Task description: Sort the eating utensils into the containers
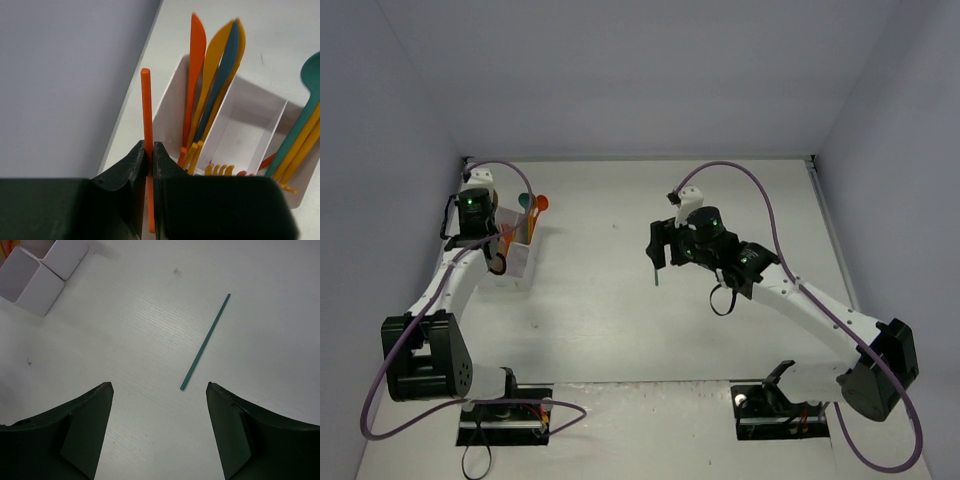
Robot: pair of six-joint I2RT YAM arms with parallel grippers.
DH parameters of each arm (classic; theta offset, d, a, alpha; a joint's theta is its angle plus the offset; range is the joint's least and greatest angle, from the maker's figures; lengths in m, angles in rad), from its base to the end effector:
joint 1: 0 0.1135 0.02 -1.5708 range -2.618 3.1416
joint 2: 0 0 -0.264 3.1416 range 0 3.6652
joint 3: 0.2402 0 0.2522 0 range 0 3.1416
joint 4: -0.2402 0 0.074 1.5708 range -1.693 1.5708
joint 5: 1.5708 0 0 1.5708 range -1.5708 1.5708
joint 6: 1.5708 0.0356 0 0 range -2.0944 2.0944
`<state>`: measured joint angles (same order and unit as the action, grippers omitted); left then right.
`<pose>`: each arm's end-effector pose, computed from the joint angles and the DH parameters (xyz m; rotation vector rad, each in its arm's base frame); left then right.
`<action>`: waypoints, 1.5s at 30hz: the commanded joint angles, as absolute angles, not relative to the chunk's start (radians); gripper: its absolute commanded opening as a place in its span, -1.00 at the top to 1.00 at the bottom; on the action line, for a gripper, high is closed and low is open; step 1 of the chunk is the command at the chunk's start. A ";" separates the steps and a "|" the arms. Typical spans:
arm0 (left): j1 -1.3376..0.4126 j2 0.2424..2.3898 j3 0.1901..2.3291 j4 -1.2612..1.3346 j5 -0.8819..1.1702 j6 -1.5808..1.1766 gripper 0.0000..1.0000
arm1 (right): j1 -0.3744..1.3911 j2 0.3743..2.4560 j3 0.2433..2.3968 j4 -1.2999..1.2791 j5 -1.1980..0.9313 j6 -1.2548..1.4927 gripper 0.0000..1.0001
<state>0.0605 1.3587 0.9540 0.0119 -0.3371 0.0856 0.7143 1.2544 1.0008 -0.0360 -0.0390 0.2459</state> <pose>0.3113 0.0307 0.2891 -0.1974 1.9545 0.4264 0.2220 0.1943 0.3297 -0.4726 1.8606 0.6941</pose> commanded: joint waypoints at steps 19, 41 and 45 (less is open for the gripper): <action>0.069 1.081 0.936 -0.085 -0.307 -0.097 -0.10 | 0.709 1.659 1.154 -0.077 0.147 0.424 -0.34; -0.135 0.879 1.134 -0.449 0.031 -0.401 -0.67 | 0.708 1.969 1.315 -0.186 0.265 0.494 0.13; -0.149 0.892 1.144 -0.448 0.075 -0.430 -0.67 | 0.692 1.985 1.306 -0.186 0.231 0.509 0.30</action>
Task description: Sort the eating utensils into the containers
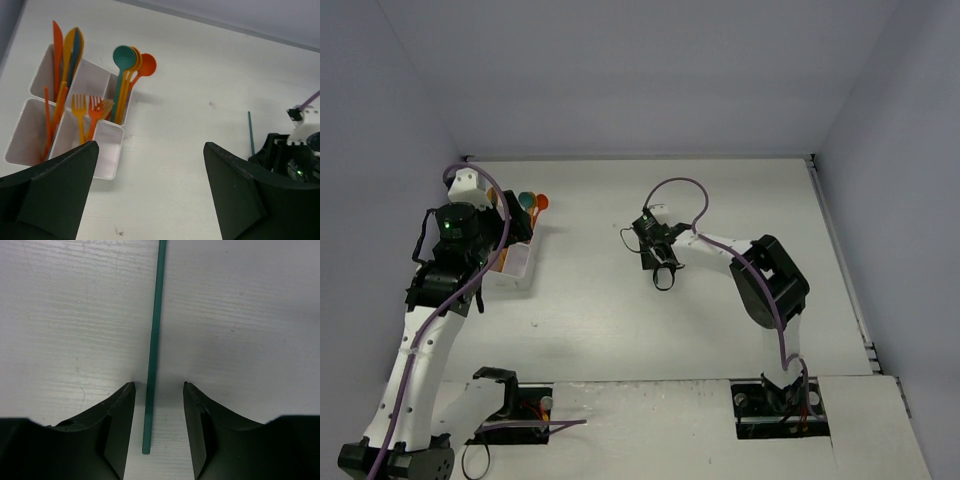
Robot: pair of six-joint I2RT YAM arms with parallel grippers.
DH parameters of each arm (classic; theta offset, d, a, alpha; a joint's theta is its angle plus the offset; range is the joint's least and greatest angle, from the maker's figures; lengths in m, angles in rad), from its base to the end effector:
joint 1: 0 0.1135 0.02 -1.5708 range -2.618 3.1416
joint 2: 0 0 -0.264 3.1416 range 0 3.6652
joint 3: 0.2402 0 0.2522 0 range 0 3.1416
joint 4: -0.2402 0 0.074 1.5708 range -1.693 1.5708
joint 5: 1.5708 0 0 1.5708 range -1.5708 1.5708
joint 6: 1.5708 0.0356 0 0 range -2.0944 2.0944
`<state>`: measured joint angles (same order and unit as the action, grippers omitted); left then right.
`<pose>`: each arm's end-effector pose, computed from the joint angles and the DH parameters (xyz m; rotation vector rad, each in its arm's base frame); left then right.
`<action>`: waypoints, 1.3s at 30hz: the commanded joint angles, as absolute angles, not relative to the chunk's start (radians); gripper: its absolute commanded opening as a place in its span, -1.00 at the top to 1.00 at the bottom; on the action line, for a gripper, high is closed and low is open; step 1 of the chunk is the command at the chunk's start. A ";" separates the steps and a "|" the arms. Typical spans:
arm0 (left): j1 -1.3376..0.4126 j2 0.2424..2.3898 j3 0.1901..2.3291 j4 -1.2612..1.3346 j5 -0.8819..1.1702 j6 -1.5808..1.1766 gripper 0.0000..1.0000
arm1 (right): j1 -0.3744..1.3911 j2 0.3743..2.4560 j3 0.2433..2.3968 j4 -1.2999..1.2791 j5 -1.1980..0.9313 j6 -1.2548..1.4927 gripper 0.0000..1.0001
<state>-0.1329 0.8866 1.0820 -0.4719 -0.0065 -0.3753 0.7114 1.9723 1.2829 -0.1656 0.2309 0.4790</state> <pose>0.1856 -0.0246 0.3946 -0.2296 1.8474 -0.3478 0.3247 0.2691 0.1650 -0.1757 2.4075 0.2741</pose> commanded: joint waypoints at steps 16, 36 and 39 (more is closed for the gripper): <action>-0.322 1.008 1.229 -0.417 0.150 -0.573 -0.67 | 0.592 1.747 1.152 -0.178 0.260 0.357 1.00; -0.579 1.284 1.370 -0.139 0.158 -0.711 -0.68 | 0.745 1.231 1.157 0.042 -0.147 0.210 1.00; -0.600 1.305 1.374 -0.106 0.144 -0.722 -0.68 | 0.749 1.227 1.163 0.051 -0.146 0.225 1.00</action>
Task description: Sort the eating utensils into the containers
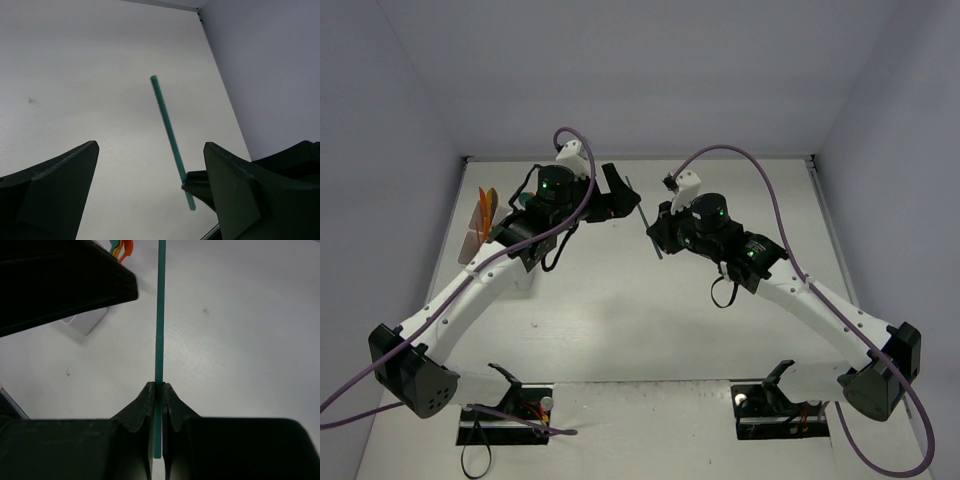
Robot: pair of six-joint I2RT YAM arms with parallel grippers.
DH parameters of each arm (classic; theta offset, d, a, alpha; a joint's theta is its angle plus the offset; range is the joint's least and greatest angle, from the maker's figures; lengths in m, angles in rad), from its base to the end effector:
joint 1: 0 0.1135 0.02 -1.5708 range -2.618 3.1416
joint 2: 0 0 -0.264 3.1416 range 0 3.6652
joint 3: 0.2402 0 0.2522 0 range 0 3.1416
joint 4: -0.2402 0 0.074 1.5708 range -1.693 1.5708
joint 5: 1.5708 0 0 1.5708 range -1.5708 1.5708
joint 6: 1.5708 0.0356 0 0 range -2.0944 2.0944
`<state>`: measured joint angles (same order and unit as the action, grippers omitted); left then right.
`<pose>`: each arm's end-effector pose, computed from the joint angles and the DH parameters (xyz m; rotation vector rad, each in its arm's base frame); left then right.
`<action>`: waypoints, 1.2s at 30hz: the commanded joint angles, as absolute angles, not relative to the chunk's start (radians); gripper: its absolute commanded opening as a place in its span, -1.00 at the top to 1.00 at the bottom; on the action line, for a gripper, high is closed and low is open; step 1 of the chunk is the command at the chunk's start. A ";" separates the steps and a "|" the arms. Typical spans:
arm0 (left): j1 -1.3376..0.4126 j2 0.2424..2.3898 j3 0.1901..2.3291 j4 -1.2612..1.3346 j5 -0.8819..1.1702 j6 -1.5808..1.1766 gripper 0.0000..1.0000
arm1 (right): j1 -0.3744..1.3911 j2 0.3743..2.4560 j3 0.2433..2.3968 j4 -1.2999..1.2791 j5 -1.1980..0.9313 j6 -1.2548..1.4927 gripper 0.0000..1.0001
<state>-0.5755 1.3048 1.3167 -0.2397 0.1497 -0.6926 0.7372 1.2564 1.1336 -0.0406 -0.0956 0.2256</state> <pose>0.2498 -0.1684 0.4065 0.0019 1.9207 -1.0185 0.2175 0.2020 0.3763 -0.5256 1.7212 0.7828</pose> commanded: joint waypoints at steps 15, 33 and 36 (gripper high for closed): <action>-0.662 1.390 1.379 -0.058 0.092 -0.747 0.51 | 0.753 1.223 1.152 0.060 -0.157 0.233 1.00; -0.598 1.275 1.355 -0.265 -0.212 -0.404 1.00 | 0.739 1.206 1.108 0.055 -0.114 0.234 -0.96; -0.489 1.240 1.318 -0.305 -0.275 -0.295 1.00 | 0.719 1.181 1.076 0.045 -0.109 0.232 -1.00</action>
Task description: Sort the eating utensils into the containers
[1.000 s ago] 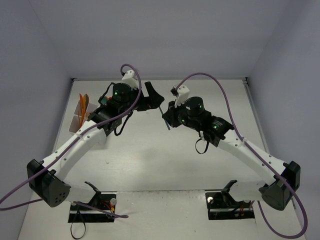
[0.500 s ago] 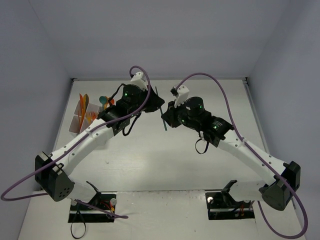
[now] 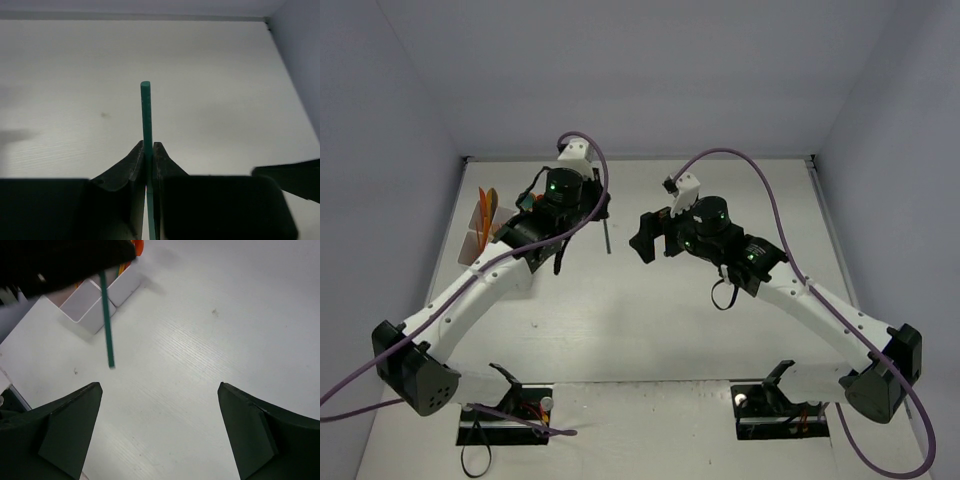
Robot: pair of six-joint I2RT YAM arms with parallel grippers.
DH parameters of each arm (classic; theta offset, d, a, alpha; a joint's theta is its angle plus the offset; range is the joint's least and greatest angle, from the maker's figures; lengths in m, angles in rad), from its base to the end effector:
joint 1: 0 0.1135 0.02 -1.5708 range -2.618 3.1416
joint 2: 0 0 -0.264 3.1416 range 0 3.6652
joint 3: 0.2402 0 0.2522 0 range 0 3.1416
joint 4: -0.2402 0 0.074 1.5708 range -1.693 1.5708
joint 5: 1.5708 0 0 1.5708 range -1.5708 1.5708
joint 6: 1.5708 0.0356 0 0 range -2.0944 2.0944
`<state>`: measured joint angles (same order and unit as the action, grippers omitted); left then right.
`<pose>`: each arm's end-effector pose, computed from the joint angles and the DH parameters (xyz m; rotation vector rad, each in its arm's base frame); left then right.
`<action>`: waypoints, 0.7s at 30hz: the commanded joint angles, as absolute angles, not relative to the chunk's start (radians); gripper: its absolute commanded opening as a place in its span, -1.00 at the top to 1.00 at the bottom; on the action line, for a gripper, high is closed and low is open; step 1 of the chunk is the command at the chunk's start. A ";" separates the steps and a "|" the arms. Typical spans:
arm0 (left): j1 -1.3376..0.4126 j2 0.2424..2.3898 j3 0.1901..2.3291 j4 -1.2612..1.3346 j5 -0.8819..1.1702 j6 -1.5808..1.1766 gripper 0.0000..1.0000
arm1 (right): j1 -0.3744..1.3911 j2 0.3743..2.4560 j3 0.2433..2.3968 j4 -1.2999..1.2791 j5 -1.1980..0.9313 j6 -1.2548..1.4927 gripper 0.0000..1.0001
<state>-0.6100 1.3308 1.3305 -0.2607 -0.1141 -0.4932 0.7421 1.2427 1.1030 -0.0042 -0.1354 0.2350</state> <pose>0.2547 -0.1731 0.4016 0.0274 1.8826 -0.6655 0.2134 0.2022 0.3731 -0.5487 1.7004 0.8314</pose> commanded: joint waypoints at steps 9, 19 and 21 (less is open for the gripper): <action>-0.099 1.198 1.177 -0.214 -0.326 -0.093 1.00 | 0.623 1.125 1.032 0.021 -0.144 0.219 -1.00; 0.077 1.334 1.131 -0.023 -0.364 -0.008 1.00 | 0.579 1.074 0.999 0.003 -0.148 0.202 -1.00; 0.098 1.359 1.126 0.028 -0.367 -0.004 1.00 | 0.575 1.065 0.995 -0.007 -0.144 0.194 -1.00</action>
